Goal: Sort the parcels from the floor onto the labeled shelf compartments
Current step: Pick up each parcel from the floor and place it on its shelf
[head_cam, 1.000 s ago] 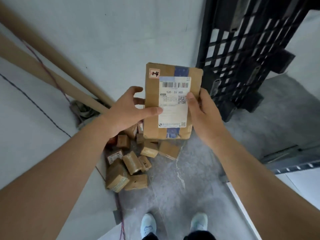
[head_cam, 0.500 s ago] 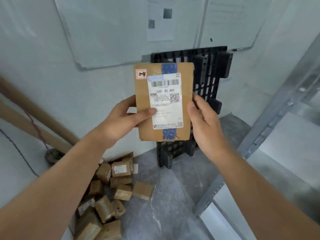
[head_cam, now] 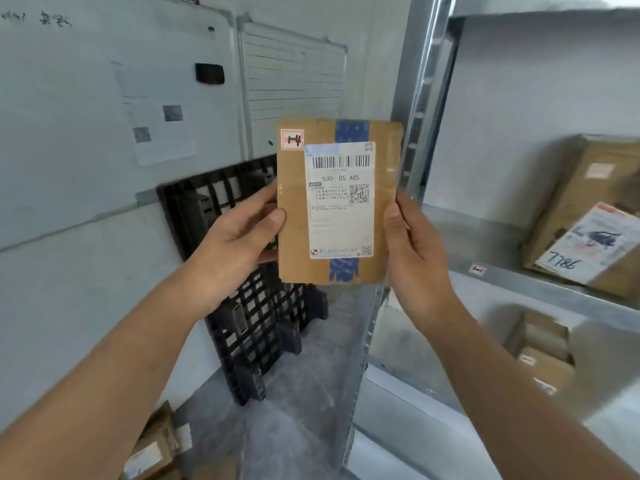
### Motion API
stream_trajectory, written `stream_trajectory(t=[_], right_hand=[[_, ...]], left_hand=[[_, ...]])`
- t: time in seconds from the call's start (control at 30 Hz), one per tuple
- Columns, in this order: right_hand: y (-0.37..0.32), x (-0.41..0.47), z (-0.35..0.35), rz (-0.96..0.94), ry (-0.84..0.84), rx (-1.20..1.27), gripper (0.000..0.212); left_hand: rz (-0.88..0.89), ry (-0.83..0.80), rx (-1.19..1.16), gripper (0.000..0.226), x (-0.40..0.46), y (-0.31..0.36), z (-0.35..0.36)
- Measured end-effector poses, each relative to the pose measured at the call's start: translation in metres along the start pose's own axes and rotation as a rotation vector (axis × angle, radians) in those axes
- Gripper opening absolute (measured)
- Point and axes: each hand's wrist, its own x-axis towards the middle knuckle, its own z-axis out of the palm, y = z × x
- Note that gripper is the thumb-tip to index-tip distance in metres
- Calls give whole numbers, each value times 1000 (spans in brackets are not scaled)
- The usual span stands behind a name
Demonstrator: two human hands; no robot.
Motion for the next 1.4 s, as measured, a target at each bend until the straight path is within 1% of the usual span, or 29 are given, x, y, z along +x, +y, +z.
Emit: stream_trajectory(t=[0.07,0.13,0.27,0.4,0.47,0.53,0.67,0.73,0.83,0.9,1.03,1.17,1.4], right_hand=[[-11,-2,-14,-6,67,-23,32],[-21,-6,-30,-16,144,-96,33],[-38,-27,-72,7,273,-253,40],[-59,-58,-118,18,410,-369,40],[-69,-76,-144,35,476,-417,44],[-82,-97,-172,37,530,-467,47],[-115,-143,-223,31,611,-533,44],[-133,-167,-251,51,643,-569,46],[-162,-206,-297,99,713,-628,49],[-178,-224,-318,101,733,-659,46],[-220,-277,-372,108,786,-691,43],[-252,-324,-421,134,841,-759,43],[-276,-384,-514,188,1003,-782,46]], left_hand=[[38,-76,-8,47,14,5,14],[63,-142,-43,47,25,9,29],[106,-274,-103,47,39,22,70],[151,-408,-169,51,37,39,121],[162,-470,-195,58,31,48,149],[167,-527,-231,58,23,59,178],[219,-644,-275,43,-2,85,242],[208,-696,-310,41,-19,102,275],[186,-785,-348,40,-51,132,329],[177,-820,-377,41,-66,146,353],[200,-896,-406,51,-111,184,418],[209,-970,-450,46,-150,208,484],[227,-1123,-501,49,-194,244,597]])
